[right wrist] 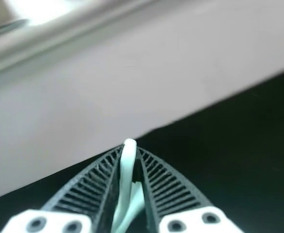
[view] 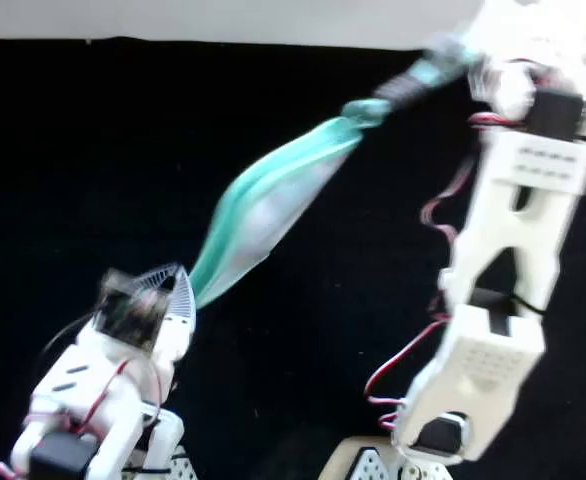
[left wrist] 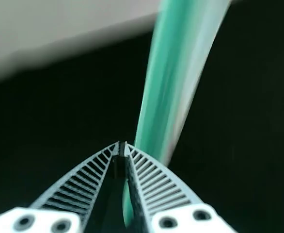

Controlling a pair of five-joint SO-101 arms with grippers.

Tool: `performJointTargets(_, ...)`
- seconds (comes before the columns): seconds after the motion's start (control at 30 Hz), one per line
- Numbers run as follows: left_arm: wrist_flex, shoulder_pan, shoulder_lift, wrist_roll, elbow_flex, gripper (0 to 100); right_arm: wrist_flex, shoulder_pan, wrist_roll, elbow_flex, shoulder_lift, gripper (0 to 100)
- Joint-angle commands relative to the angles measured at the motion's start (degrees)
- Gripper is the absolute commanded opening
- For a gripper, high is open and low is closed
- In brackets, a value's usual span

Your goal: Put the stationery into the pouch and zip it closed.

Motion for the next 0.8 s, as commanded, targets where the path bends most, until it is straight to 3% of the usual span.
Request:
performJointTargets(0.0,0.62,0.13,-0.84,-0.44,-0.57,1,-1.54,1.80,0.62,-1.71,-0.48,0.6)
performJointTargets(0.5,0.62,0.04,-0.84,-0.44,-0.48,1,6.02,-4.09,0.62,-1.89,-0.40,0.6)
performJointTargets(0.77,0.35,0.04,-0.84,-0.44,-0.22,1,19.74,-12.79,0.70,-1.89,-0.31,0.6)
